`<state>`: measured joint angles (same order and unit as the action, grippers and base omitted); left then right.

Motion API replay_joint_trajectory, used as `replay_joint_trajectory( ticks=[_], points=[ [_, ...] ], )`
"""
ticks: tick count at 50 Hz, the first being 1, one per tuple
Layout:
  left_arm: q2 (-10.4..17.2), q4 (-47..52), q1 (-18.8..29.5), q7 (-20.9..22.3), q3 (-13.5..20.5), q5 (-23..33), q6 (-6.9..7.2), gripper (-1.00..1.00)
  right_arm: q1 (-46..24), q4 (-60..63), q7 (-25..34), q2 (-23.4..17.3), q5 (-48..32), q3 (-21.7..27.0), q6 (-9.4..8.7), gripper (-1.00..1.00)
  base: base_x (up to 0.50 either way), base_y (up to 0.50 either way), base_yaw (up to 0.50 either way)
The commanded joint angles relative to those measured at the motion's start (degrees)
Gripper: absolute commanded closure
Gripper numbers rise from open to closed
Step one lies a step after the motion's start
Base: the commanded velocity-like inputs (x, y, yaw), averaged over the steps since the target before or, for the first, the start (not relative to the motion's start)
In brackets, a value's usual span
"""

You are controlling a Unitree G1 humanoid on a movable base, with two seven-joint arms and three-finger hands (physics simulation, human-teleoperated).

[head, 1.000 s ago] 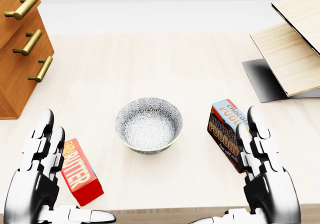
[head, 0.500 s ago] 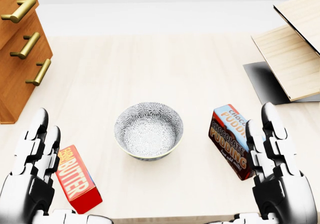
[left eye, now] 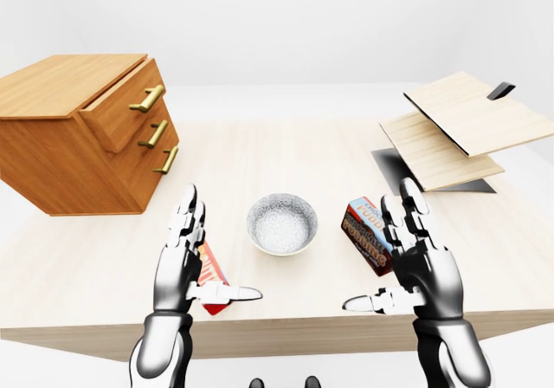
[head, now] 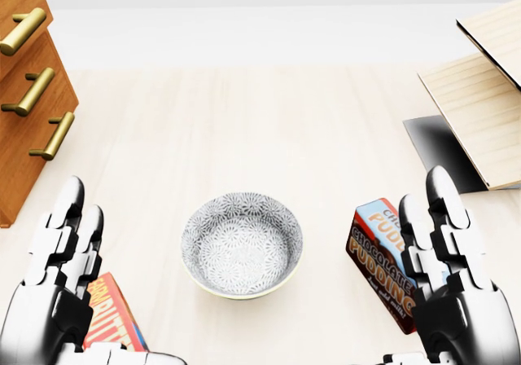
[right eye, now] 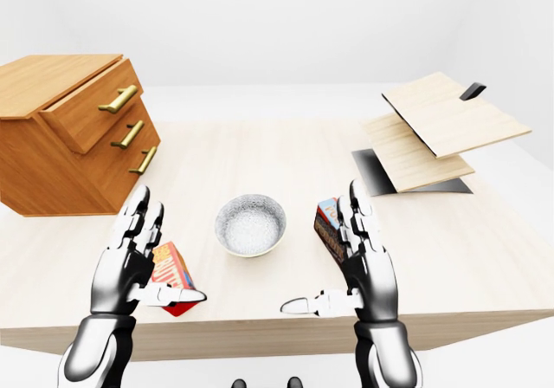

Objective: Close the top drawer of the cabinet and put the bowl on top of it.

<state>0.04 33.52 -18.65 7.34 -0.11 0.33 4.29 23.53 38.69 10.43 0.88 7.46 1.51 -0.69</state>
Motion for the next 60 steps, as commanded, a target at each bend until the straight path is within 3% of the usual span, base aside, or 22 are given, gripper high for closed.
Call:
replay_joint_trajectory(
  ticks=[1,33,48,49,53,56,60],
  points=[
    [0.16,0.28,-0.23,0.27,-0.27,-0.3,0.14,-1.0,0.98,1.02,0.89,-0.13,0.95,-0.18,-0.13,-1.0,0.0,0.0,0.0],
    [0.18,0.39,-0.35,0.45,-0.37,-0.32,0.03,-1.0,1.68,1.2,1.95,-0.23,1.46,-0.43,0.95,-1.0,0.0,0.0,0.0],
    [0.24,0.12,-0.3,0.52,-0.34,-0.38,-0.19,-1.0,1.38,1.09,1.64,-0.15,0.94,-0.5,0.45,-1.0,0.0,0.0,0.0],
    [0.25,-0.02,-0.22,0.56,-0.26,-0.44,-0.22,-1.0,1.62,0.73,1.76,-0.13,0.69,-0.7,1.35,-1.0,0.0,0.0,0.0],
    [0.22,0.04,-0.28,0.66,-0.13,-0.47,-0.25,-1.0,1.45,0.32,1.14,-0.09,0.35,-0.72,1.96,-1.0,0.0,0.0,0.0],
    [0.2,0.13,-0.36,0.7,-0.14,-0.43,-0.24,-1.0,1.25,0.3,1.72,-0.44,1.2,-0.66,1.23,-1.0,0.0,0.0,0.0],
    [0.18,-0.03,-0.27,0.7,-0.14,-0.36,-0.28,-1.0,1.49,-0.13,1.33,-0.33,-0.3,-1.03,2.92,-1.0,0.0,0.0,0.0]
  ],
)
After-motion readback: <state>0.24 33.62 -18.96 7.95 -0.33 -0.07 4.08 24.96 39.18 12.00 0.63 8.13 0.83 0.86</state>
